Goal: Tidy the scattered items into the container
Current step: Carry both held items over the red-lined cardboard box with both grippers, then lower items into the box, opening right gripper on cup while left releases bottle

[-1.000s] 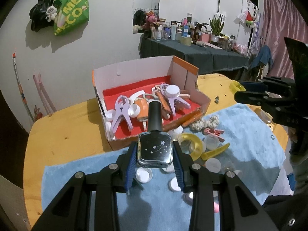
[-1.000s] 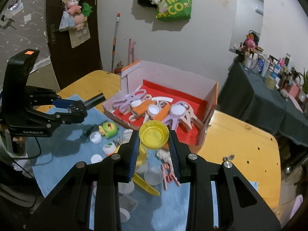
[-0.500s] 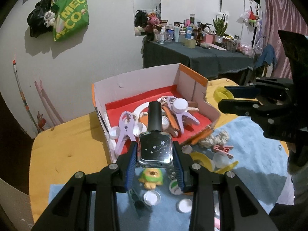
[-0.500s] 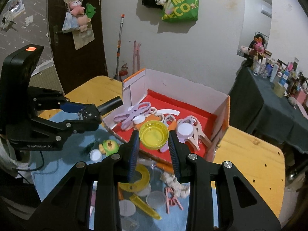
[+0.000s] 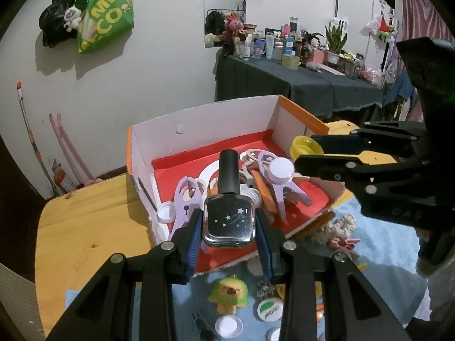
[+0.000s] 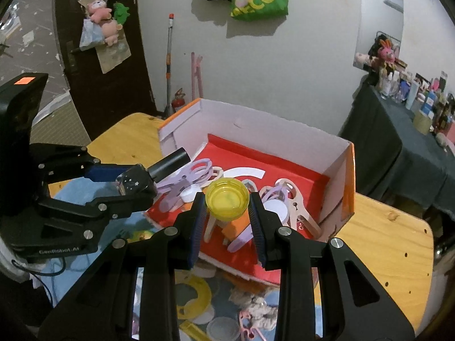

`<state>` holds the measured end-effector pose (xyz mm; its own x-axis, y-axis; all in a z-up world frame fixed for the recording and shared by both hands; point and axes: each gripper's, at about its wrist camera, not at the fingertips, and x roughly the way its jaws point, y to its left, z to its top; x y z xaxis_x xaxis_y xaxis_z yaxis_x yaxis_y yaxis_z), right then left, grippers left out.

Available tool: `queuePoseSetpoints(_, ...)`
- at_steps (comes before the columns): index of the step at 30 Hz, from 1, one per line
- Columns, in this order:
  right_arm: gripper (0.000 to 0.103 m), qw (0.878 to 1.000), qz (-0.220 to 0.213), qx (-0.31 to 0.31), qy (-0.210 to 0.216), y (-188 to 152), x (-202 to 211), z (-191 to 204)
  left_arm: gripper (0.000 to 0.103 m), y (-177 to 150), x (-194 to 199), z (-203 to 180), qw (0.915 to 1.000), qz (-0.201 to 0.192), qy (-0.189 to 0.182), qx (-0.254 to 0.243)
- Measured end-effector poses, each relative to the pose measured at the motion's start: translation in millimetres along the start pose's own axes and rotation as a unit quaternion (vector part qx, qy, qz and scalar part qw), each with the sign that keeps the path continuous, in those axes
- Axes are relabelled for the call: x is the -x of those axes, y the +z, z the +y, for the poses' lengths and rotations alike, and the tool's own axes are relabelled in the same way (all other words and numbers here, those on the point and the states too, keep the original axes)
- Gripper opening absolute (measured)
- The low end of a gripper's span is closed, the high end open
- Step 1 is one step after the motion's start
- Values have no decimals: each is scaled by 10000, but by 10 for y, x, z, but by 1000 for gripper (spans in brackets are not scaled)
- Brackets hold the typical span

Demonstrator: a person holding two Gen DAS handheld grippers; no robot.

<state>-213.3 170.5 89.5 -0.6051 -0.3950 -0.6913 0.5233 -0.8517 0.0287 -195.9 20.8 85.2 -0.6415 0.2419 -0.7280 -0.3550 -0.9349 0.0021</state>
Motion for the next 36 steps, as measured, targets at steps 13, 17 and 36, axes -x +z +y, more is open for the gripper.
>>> queuePoseSetpoints(13, 29, 9993, 354, -47, -128, -14, -467, -69, 38, 99, -475, 106, 9994, 284, 4, 198)
queuePoseSetpoints(17, 29, 9988, 467, 4, -177, -32, -587, -64, 38, 91, -582, 115, 9991, 368, 53, 203)
queuePoseSetpoints(36, 29, 9964, 778, 151, -304, -86, -847, -53, 38, 66, -792, 133, 9980, 588, 71, 212)
